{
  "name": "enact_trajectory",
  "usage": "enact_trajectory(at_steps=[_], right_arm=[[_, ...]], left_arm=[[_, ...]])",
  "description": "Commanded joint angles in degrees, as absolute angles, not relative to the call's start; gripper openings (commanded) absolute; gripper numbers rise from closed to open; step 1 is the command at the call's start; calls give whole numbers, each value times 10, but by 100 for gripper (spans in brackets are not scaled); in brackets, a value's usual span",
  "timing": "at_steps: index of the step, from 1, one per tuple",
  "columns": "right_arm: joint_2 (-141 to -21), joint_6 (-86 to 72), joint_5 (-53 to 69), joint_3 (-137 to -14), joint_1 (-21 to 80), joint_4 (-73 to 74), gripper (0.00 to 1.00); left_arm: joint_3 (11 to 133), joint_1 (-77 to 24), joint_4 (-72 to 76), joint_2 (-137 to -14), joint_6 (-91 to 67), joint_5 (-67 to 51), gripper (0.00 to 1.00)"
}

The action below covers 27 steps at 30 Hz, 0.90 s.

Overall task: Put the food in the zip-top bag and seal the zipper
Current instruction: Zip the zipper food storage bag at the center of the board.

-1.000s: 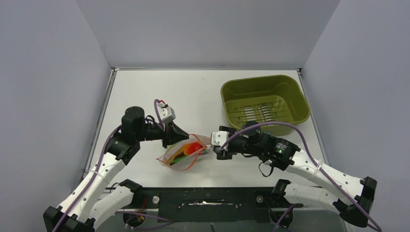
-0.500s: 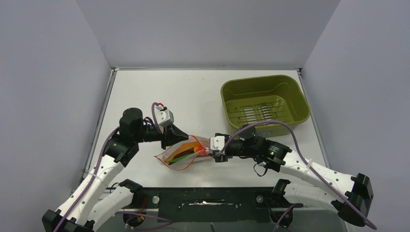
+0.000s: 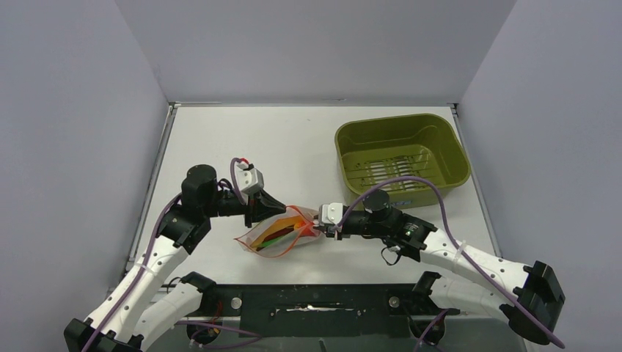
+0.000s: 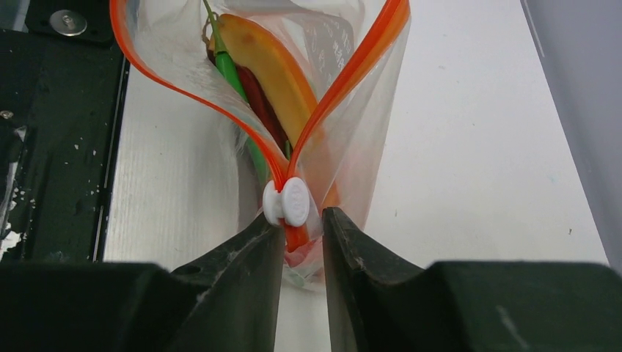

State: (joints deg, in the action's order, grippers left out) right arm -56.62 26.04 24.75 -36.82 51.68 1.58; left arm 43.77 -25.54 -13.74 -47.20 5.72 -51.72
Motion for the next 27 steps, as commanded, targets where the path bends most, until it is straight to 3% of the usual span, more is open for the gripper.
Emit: enact_trajectory(at_steps=[1,5,7,11,14,15,20,27], right_arm=[[-544,243,275,-359,513,-50,29],[-539,235,286,-350,513,-62,37],[-537,232,292,-348,512,-67,37],[-529,223,286,-346,505,-74,7],[-525,199,282,-346,490,-87,0],[-524,189,285,-347,484,-94,0],[-537,125,286,-366,472,-106,0],[-541,59,276,-412,472,-87,0]], left_arm=[[439,-258,-99,-467,74,-550,0],[440,-258,-91,-470,75,-550,0],[441,-258,-87,-472,73,-551,0],[441,-258,-84,-472,73,-552,0],[439,-258,-81,-469,70,-543,0],[440,-258,-79,-466,70,-536,2],[458,-258,-83,-447,76,-479,33],[520,-260,-58,-470,63,-519,42]])
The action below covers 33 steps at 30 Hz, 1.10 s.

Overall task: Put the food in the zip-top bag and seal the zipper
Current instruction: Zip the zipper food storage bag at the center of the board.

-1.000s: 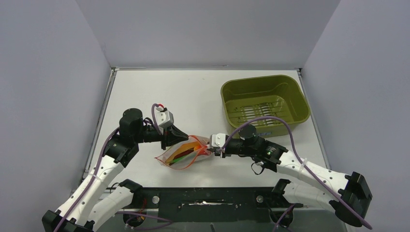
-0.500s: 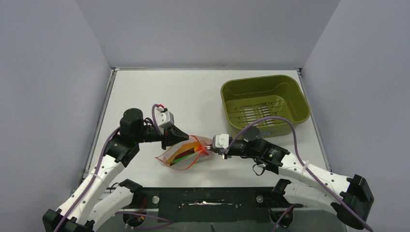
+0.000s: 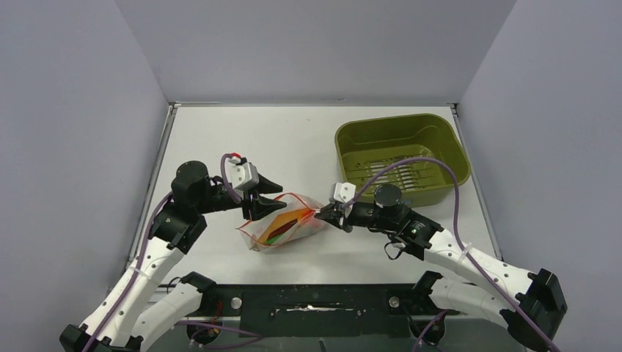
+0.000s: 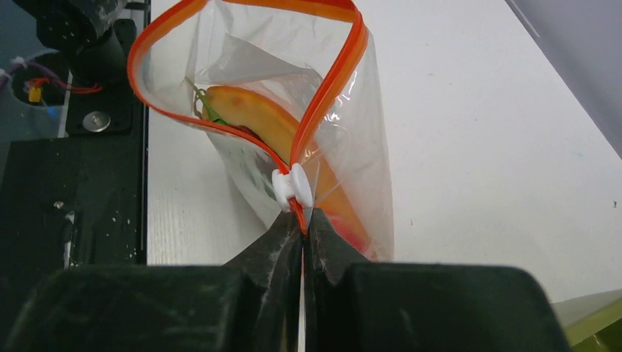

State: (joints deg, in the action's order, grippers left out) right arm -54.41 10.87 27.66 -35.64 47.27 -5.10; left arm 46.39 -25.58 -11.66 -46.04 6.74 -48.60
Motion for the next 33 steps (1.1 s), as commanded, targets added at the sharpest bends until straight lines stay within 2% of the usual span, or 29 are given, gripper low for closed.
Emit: enact_trajectory(at_steps=[1,8,13,30,33], right_arm=[[-544,56,275,-424,472,-73,0],[-571,36,268,-487,472,19,0],[-572,31,279,-480,473,7,0],[-575,39,311,-468,472,-10,0],[-573,39,311,-468,473,-10,0]], left_arm=[[523,-261,-43,-475,55,-532,43],[515,-302,37,-508,43,-538,42],[531,-342,0,-551,98,-542,38],[538,-382,-17,-596,171,-523,38],[538,-384,-21,-598,176,-532,34]])
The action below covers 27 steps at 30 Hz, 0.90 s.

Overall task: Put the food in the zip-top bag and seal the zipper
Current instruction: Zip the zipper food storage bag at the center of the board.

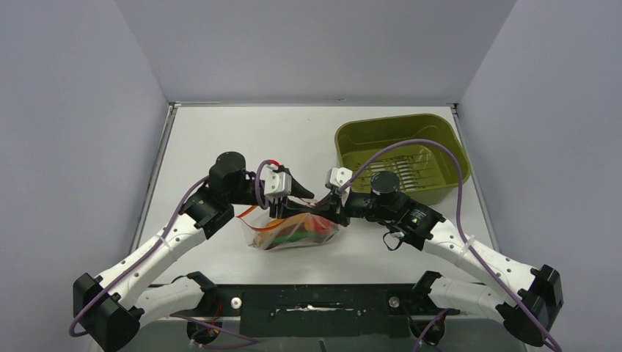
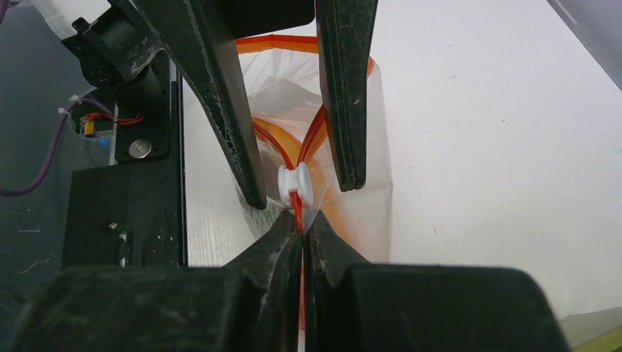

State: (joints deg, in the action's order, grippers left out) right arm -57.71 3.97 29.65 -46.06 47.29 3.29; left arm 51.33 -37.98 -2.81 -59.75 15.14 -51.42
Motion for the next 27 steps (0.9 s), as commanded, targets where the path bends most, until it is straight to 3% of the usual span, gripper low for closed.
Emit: enact_trajectory(at_steps=[1,7,27], right_arm=[[-573,39,312,-467,473,-10,0],[-569,39,303,-457,473,-12,0],[-499,22,304,-381,440,-71,0]], left_arm=[[538,-385,-20,-597,177,-533,31],[534,-387,-9,-593,172,-527,0],[531,-386,-101,-555,202,-475,0]])
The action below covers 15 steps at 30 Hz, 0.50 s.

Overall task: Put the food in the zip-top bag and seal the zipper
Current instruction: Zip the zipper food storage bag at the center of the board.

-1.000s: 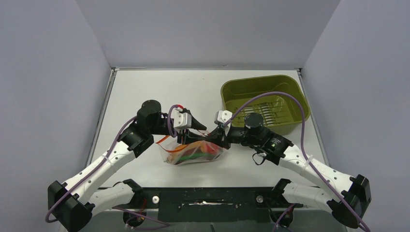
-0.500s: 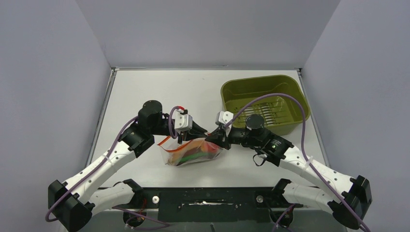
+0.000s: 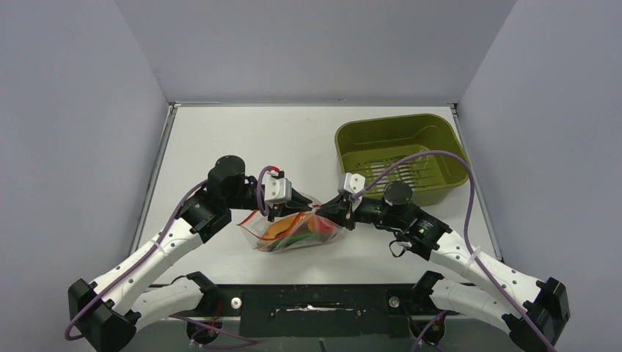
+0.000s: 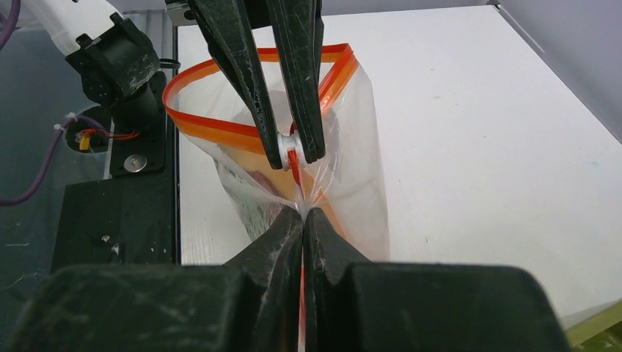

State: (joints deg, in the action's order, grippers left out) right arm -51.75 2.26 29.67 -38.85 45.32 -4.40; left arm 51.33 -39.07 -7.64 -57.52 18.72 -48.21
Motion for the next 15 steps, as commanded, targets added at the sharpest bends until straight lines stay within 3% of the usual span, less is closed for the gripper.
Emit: enact_trajectory(at_steps=[1,2,4,6,15], right_arm=[[-500,26,317,-384,440,-69,0],[-504,30,323,-390,440,-60,4],[-511,35,322,-404,446,-49,22],[-515,44,320,-413,455,-43,31],[-532,79,328,-454,472,-7,40]], left_arm=[[532,-386,-100,-555,202,-476,0],[532,-386,-98,-554,201,-478,0],[533,-386,-93,-555,197,-485,0],[534,-386,-89,-556,193,-491,0],[526,-386,-86,-557,188,-500,0]])
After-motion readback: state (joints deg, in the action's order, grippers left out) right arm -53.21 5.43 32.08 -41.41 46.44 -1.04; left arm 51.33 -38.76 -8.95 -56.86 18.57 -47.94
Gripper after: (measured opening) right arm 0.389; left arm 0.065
